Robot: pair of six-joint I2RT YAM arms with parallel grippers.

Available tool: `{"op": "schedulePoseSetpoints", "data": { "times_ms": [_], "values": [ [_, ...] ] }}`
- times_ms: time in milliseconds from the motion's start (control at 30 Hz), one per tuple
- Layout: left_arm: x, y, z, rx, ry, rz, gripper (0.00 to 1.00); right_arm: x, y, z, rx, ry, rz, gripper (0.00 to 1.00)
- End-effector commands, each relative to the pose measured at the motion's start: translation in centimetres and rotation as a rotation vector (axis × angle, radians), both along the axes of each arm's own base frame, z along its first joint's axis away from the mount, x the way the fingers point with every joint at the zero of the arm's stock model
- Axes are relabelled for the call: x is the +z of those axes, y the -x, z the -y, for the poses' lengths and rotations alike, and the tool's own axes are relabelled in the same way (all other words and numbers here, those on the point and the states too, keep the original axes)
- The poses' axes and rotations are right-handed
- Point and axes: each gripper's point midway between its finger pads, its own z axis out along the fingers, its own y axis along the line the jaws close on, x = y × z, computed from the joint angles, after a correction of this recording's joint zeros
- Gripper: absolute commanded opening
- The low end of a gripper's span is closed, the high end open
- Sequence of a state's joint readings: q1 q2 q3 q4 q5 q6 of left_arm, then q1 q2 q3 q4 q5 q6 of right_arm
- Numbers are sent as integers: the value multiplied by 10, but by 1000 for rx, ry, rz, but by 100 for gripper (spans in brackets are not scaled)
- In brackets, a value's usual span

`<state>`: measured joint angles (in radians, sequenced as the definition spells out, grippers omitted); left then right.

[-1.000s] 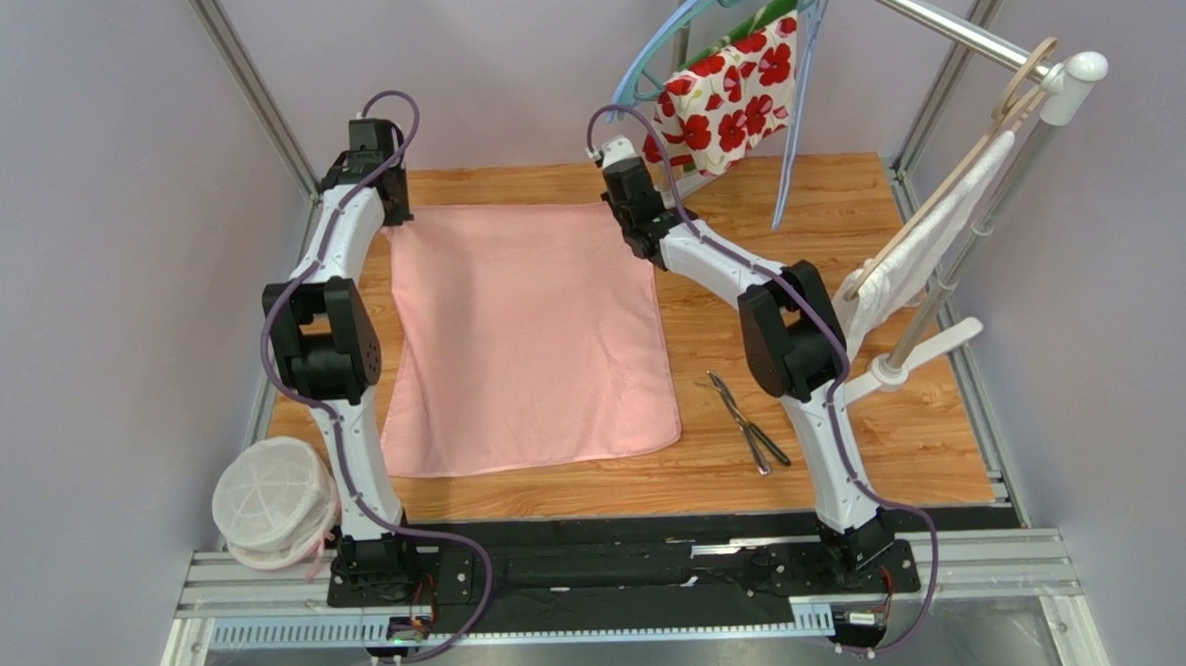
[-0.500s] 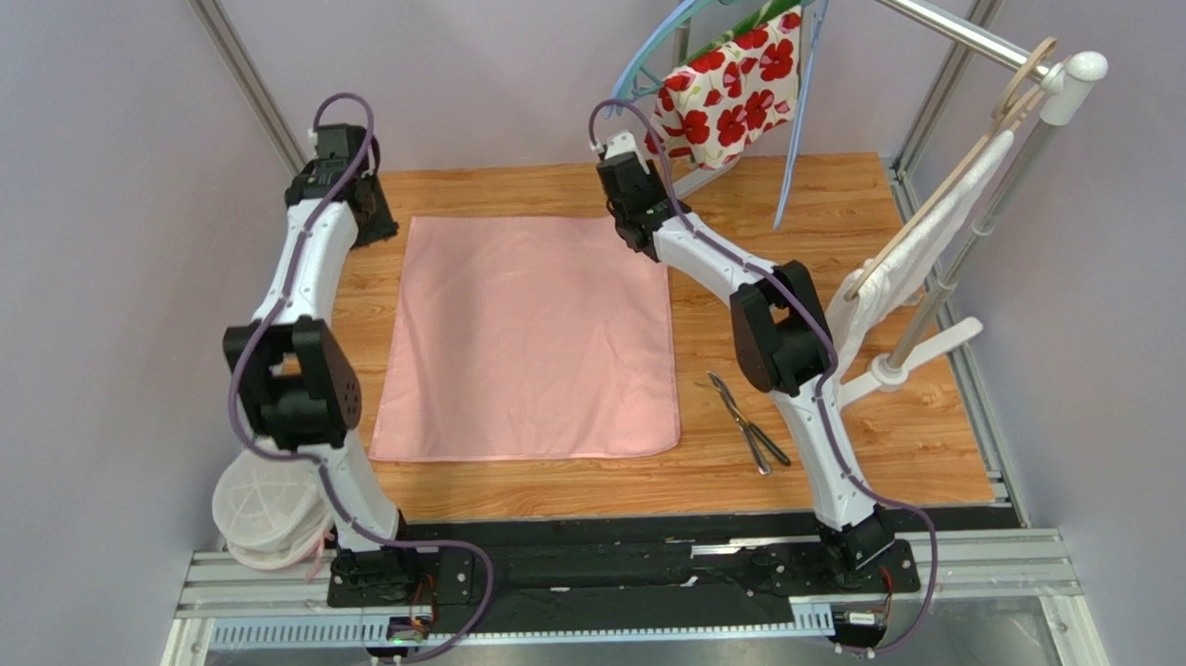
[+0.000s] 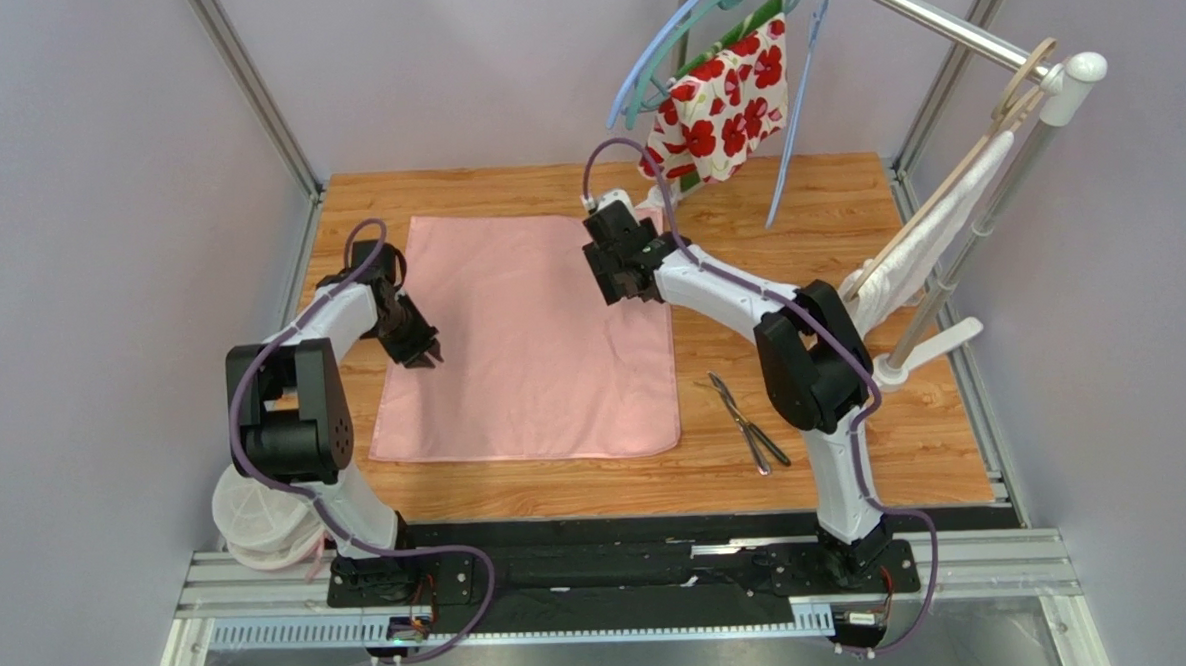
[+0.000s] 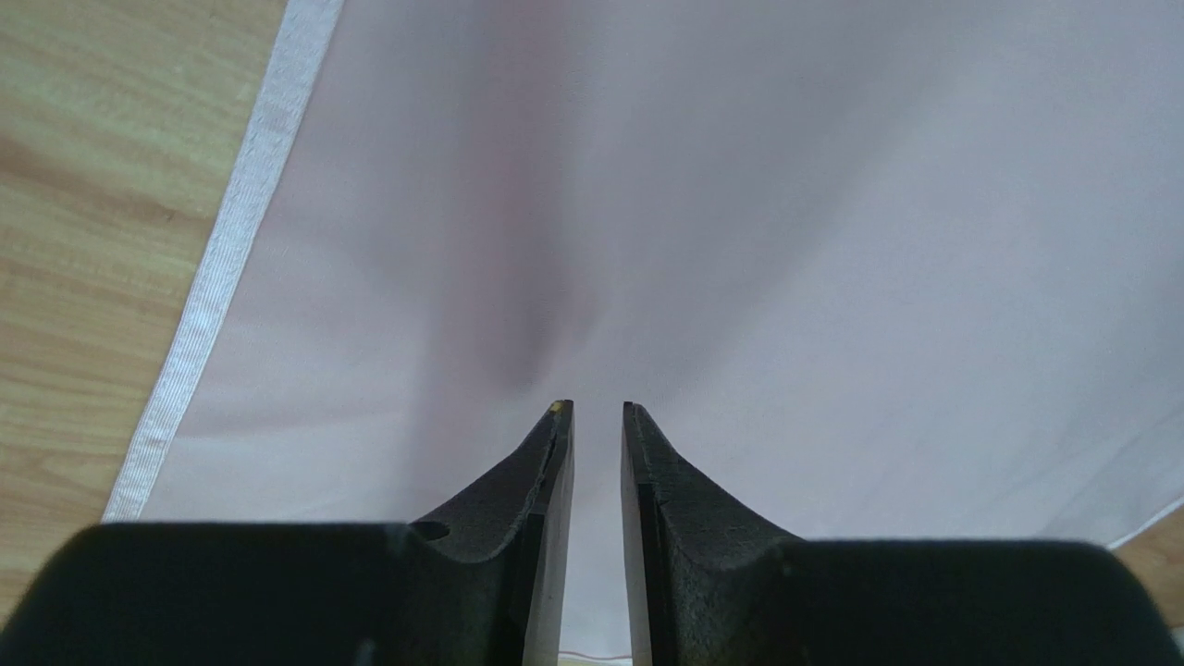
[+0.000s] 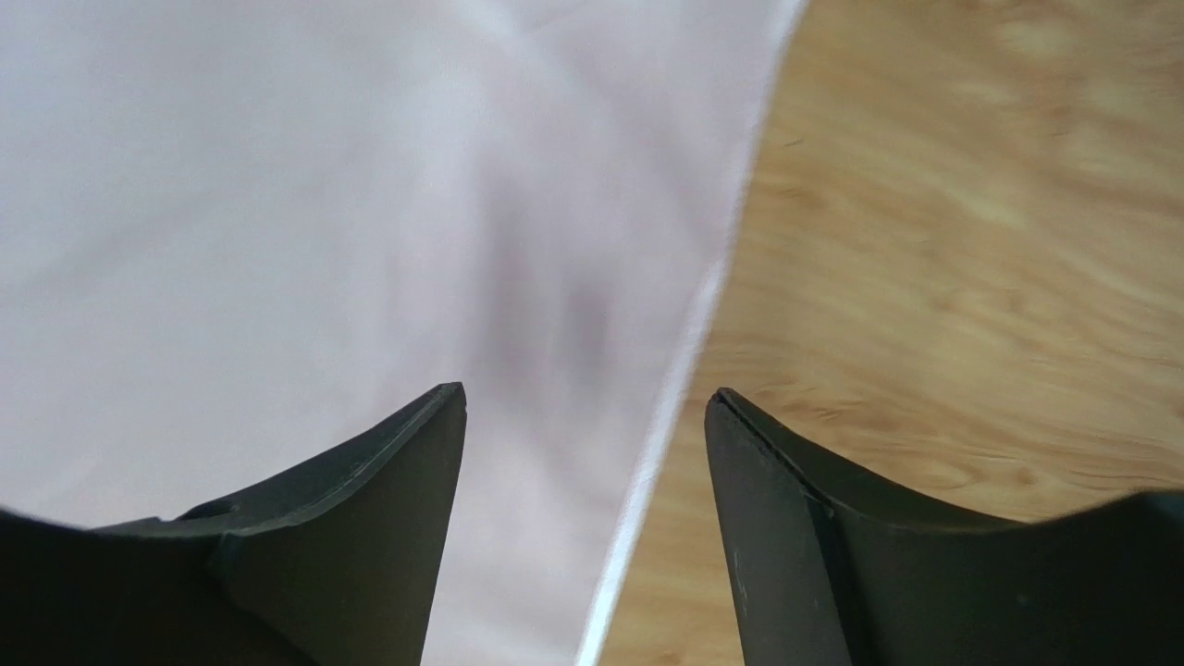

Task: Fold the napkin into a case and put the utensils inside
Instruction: Flatten out the crumpled napkin at the center of the board, then pick up the flattened napkin from the center of the board.

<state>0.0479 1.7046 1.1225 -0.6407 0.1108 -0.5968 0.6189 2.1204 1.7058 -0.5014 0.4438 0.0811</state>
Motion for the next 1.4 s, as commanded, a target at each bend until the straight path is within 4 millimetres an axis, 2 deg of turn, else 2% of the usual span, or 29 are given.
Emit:
{"op": "schedulePoseSetpoints", "data": {
  "times_ms": [0, 67, 100, 133, 200, 233, 267, 333, 400, 433, 467, 533, 567, 633, 667, 867, 900, 933, 1033, 1133, 1167, 1300, 1367],
  "values": [
    [-5, 16, -14, 163, -17, -67, 29, -2, 52, -59, 132, -168, -106, 68],
    [-16, 31, -19, 206, 14, -105, 29, -8, 62, -73, 162, -178, -130, 68],
    [-20, 37, -14, 207, 61, -123, 29, -14, 66, -83, 184, -178, -135, 68],
    [-23, 40, -16, 213, 75, -127, 29, -12, 66, -91, 195, -186, -131, 68],
    [-33, 60, -26, 253, 67, -183, 29, -21, 71, -104, 214, -197, -154, 68],
    [-31, 60, -29, 263, 68, -162, 30, -17, 69, -111, 221, -213, -151, 68],
    [-36, 72, -34, 286, 72, -186, 30, -20, 71, -116, 228, -220, -160, 68],
    [-31, 77, -38, 309, 77, -164, 30, -30, 75, -128, 244, -239, -185, 68],
    [-31, 86, -44, 337, 58, -162, 31, -30, 74, -140, 255, -248, -173, 68],
    [-24, 90, -44, 336, 52, -150, 31, -41, 76, -144, 261, -240, -190, 68],
    [-23, 93, -42, 330, 53, -145, 31, -36, 74, -154, 275, -258, -184, 68],
    [-14, 99, -43, 345, 41, -121, 32, -43, 77, -163, 290, -256, -199, 68],
    [-15, 105, -41, 349, 44, -122, 32, -54, 78, -168, 296, -254, -220, 68],
    [-9, 105, -38, 359, 57, -84, 33, -51, 76, -179, 315, -287, -236, 68],
    [-11, 110, -37, 364, 63, -89, 33, -59, 79, -183, 328, -290, -256, 68],
    [-14, 118, -31, 361, 83, -86, 33, -59, 65, -203, 379, -318, -233, 68],
    [-14, 118, -31, 359, 82, -83, 33, -69, 65, -205, 396, -307, -245, 68],
    [-14, 118, -31, 360, 80, -80, 34, -61, 61, -212, 414, -323, -230, 68],
    [-14, 116, -27, 344, 102, -55, 34, -60, 54, -224, 456, -341, -221, 68],
    [-13, 112, -20, 329, 143, -23, 34, -63, 43, -223, 441, -353, -219, 68],
    [-12, 110, -19, 321, 153, -14, 34, -58, 40, -224, 449, -372, -218, 68],
    [-10, 96, -11, 292, 207, 25, 34, -56, 17, -206, 422, -403, -216, 69],
    [-15, 97, -8, 293, 219, 2, 34, -52, 17, -212, 455, -485, -247, 68]
  ]
}}
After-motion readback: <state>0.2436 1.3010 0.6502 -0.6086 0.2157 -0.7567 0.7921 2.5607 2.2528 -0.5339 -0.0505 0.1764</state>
